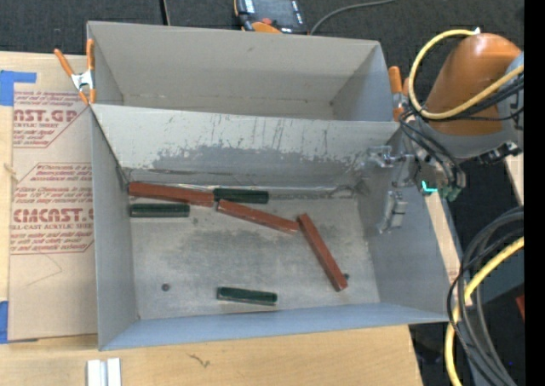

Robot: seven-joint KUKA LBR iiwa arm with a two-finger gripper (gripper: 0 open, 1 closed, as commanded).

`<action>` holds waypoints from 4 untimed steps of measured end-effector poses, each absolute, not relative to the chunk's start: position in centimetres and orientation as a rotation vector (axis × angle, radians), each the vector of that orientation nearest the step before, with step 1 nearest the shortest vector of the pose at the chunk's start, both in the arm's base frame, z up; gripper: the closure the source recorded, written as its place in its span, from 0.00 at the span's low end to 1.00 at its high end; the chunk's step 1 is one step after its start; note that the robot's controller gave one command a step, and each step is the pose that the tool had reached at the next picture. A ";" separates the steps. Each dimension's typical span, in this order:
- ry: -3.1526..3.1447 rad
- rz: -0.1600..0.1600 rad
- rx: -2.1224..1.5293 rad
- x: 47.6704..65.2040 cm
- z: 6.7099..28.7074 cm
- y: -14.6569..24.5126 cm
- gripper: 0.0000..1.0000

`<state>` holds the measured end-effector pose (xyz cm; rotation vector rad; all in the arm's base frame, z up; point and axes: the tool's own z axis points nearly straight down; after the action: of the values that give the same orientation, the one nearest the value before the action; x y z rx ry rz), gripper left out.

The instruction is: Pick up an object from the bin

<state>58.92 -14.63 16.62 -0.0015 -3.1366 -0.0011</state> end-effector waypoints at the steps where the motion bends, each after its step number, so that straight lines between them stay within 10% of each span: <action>1: -3.132 -0.006 -0.107 54.4 6.5 -7.7 0.00; 2: -3.114 -0.002 -0.412 50.1 10.0 -6.6 0.00; 4: -3.003 -0.001 -0.913 48.9 6.9 -6.7 0.00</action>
Offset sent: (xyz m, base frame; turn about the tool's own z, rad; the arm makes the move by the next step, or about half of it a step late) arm -0.0431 0.0647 -0.0962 0.0715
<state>48.93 -6.75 6.86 -0.9126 -3.0027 -0.0012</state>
